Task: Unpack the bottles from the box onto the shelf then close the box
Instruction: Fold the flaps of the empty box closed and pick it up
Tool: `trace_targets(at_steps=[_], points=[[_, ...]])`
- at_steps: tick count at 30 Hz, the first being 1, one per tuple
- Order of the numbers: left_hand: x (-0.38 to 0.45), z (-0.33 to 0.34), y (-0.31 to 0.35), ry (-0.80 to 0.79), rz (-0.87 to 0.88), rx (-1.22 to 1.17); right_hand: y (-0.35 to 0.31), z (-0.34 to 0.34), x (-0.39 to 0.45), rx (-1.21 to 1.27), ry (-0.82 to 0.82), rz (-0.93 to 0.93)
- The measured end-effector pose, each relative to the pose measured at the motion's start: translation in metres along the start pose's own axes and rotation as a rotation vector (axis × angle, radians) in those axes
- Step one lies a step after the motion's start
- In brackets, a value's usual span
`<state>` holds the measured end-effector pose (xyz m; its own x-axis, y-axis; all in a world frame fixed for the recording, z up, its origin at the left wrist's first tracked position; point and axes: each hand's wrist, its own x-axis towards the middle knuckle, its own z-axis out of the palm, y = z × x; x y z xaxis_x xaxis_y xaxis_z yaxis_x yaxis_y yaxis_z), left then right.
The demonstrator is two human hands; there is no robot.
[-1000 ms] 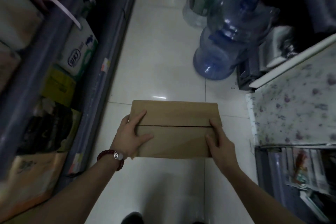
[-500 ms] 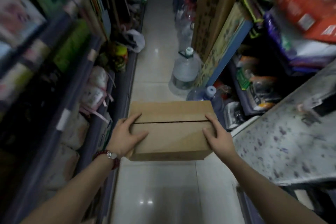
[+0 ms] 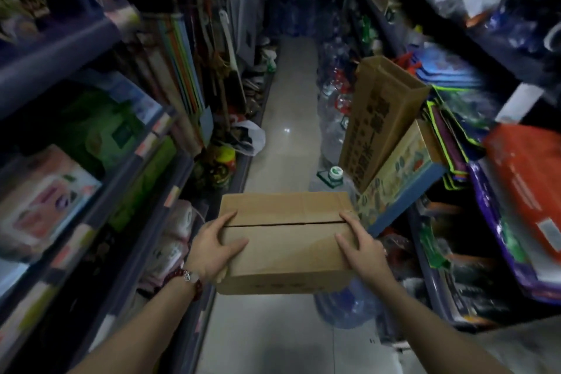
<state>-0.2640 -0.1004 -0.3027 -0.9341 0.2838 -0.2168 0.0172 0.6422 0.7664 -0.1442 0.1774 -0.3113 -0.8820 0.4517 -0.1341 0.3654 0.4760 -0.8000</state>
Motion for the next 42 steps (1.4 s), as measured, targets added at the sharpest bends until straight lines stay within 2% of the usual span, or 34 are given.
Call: trace_targets(at_steps=[6, 17, 24, 35, 42], points=[[0.094, -0.015, 0.014, -0.008, -0.049, 0.010, -0.016, 0.015, 0.100, 0.000, -0.045, 0.016], [0.302, -0.014, 0.014, -0.111, -0.089, 0.086, -0.013, 0.078, 0.281, 0.002, 0.003, 0.102], [0.408, 0.009, -0.003, -0.160, -0.155, 0.070, 0.016, 0.113, 0.367, 0.039, -0.017, 0.186], [0.546, 0.084, -0.081, -0.163, -0.254, 0.018, 0.101, 0.187, 0.507, -0.129, -0.094, 0.216], [0.618, 0.150, -0.182, -0.168, -0.266, -0.001, 0.184, 0.283, 0.556, -0.127, -0.072, 0.256]])
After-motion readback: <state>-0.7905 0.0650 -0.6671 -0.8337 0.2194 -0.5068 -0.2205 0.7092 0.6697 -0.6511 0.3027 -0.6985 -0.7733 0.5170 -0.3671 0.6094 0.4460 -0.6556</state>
